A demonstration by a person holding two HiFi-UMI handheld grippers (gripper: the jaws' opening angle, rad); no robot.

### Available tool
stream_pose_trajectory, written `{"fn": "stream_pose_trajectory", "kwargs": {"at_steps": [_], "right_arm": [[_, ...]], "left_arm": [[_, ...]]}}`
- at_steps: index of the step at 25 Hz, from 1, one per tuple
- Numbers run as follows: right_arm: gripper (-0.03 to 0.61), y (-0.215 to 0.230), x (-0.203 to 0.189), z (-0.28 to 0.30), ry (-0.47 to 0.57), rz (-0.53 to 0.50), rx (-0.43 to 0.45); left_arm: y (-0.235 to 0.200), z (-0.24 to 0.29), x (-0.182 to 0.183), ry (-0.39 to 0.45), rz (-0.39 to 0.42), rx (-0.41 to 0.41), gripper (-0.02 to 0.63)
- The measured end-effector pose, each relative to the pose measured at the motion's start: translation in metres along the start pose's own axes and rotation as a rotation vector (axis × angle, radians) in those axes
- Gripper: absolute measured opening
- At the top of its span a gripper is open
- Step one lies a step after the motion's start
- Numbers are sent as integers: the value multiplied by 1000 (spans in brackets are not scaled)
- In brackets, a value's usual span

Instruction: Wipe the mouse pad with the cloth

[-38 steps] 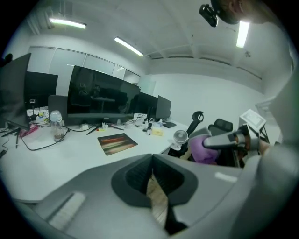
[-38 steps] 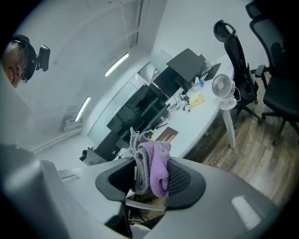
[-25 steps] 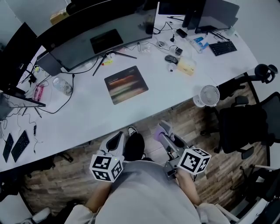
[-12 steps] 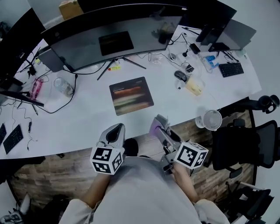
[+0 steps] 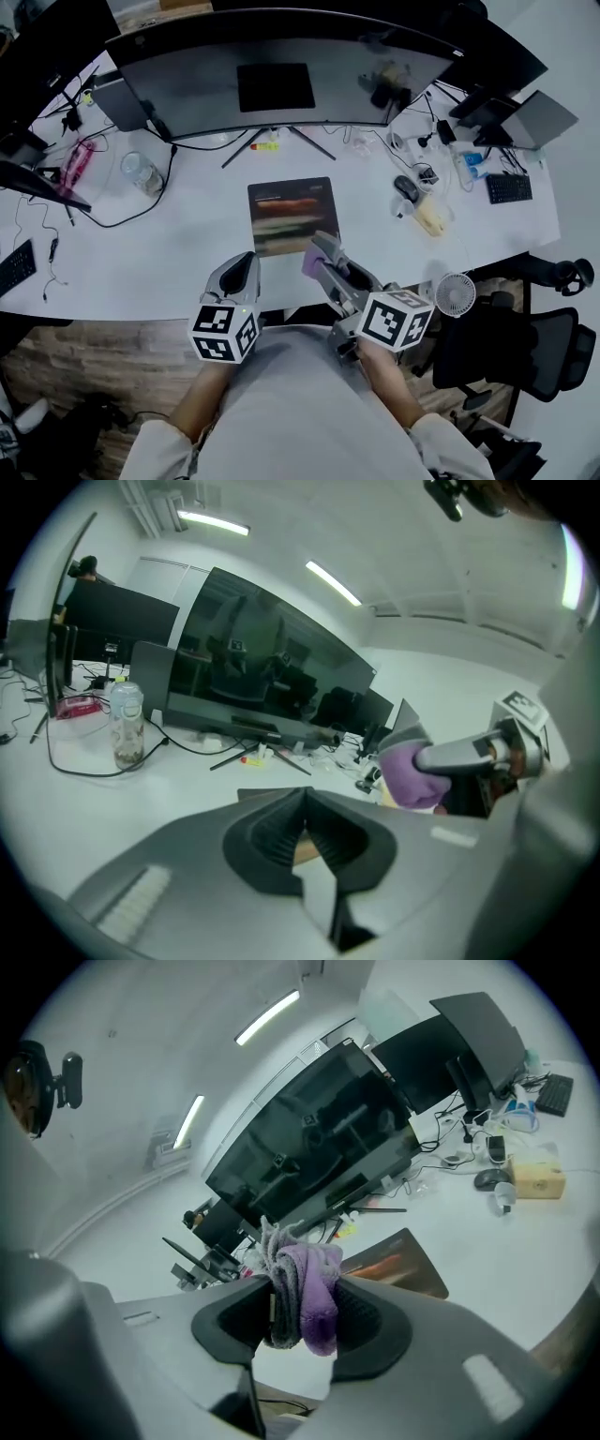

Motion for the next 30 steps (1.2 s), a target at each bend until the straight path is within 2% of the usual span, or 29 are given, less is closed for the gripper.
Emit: {"fn": "stream_pose_trajectory", "kwargs": {"at_steps": [6, 10, 14, 17, 21, 26, 30], "right_arm": [[160, -3, 24, 36, -44, -80, 4], [160, -4, 33, 61, -56, -88, 36], [161, -6, 44, 86, -81, -147, 21], [163, -10, 46, 101, -123, -234, 20], [163, -5, 45, 126, -188, -274, 38], [164, 12, 33, 163, -320, -329, 52], [167, 26, 24, 191, -383, -359, 79]], "left_arm": [[-11, 19, -3, -21, -29, 36, 0], [-22, 37, -10, -39, -40, 46, 0], [-35, 58, -16, -71, -49, 103, 0], [-40, 71, -29, -119, -65, 138, 0], [-48, 89, -53, -185, -127, 157, 0], [-62, 107, -82, -256, -205, 166, 0], [-65, 121, -92, -307, -190, 163, 0]]}}
Point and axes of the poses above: the fingertips, and each gripper's own axes: z forward along the fingers, y to its right, x out of its top, the point moved 9 cm from there along -z, backward along the fingers, and after that the axes turned 2 degrees about z, right-handed, at the moved point
